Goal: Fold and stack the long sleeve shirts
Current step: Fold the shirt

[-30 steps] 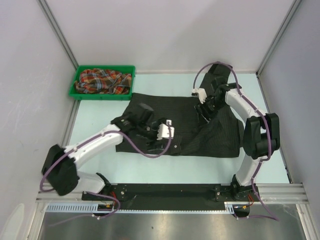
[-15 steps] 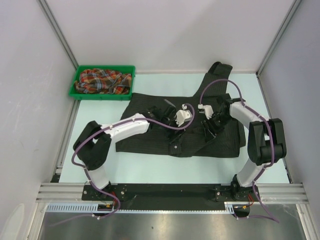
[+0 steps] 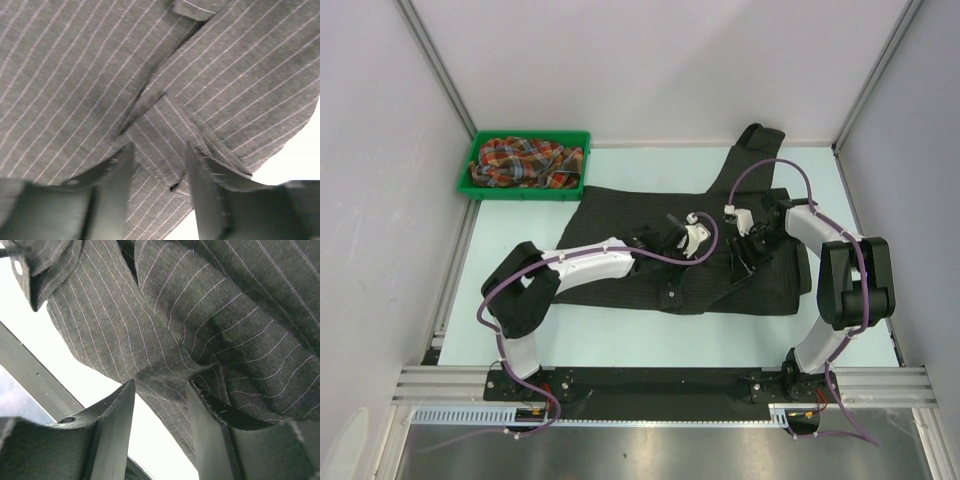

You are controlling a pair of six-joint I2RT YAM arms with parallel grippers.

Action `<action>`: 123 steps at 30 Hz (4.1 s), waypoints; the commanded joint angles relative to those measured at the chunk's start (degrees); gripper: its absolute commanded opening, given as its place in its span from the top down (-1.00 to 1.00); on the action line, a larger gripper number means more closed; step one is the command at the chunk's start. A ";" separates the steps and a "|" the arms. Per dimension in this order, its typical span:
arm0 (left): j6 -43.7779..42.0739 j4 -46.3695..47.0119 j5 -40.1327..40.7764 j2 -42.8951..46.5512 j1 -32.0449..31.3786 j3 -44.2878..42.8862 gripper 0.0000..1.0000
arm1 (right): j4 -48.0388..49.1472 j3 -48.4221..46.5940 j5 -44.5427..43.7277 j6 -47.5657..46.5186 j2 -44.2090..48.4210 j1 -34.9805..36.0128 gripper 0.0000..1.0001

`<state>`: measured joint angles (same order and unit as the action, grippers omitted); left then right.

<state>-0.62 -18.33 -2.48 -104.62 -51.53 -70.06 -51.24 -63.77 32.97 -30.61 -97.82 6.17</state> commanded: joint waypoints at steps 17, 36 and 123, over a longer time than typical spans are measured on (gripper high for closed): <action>4.93 -0.04 4.31 2.41 -4.81 0.98 -0.54 | 0.44 -5.05 2.45 1.78 2.02 -1.60 -0.09; -8.74 -5.14 -17.45 18.21 -2.17 -1.92 1.00 | -2.02 -11.81 12.54 -2.96 11.15 -9.51 -0.40; -3.86 -0.74 -4.92 40.02 18.65 7.57 -0.99 | 54.67 -19.10 6.32 9.26 6.86 -3.01 1.00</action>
<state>-4.49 -18.92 -12.86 -65.14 -33.63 -63.16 -1.13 -78.26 38.50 -17.56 -90.45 4.49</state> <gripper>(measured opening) 0.994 0.010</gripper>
